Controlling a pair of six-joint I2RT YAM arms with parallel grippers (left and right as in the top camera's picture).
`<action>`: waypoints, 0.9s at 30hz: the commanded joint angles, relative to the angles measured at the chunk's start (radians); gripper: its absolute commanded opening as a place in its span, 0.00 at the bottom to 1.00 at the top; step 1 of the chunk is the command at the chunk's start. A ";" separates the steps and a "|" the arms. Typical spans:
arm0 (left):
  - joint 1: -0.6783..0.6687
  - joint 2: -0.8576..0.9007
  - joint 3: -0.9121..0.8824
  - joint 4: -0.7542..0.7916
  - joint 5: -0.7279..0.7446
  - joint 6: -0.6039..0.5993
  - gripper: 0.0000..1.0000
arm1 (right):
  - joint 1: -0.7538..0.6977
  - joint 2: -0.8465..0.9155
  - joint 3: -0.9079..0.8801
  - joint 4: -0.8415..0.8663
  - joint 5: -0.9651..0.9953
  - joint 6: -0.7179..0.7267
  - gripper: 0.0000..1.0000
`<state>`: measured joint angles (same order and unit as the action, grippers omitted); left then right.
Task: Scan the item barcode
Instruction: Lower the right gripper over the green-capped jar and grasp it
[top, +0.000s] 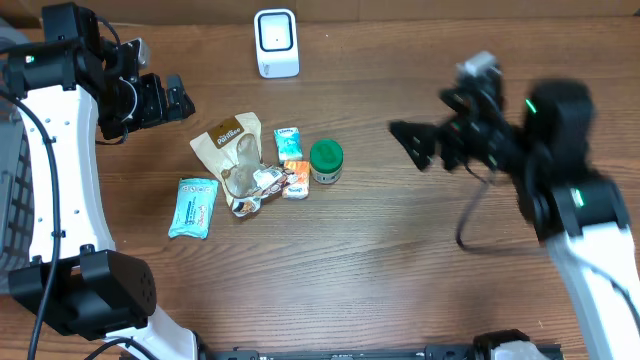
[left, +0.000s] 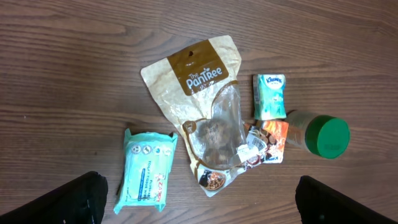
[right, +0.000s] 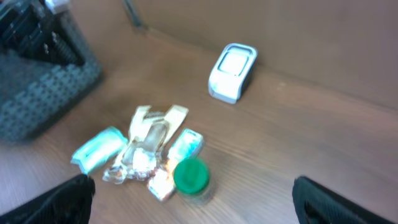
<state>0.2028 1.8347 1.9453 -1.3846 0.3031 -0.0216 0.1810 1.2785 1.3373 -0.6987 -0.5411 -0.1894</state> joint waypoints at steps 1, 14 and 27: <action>-0.005 -0.024 0.004 0.001 0.001 0.023 0.99 | 0.084 0.174 0.185 -0.093 0.059 -0.130 1.00; -0.005 -0.024 0.004 0.001 0.001 0.023 1.00 | 0.254 0.542 0.337 -0.102 0.137 -0.142 1.00; -0.005 -0.024 0.004 0.001 0.001 0.023 0.99 | 0.311 0.745 0.336 -0.124 0.229 -0.208 1.00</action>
<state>0.2028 1.8347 1.9453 -1.3838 0.3031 -0.0216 0.4713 2.0064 1.6474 -0.8192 -0.3492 -0.3813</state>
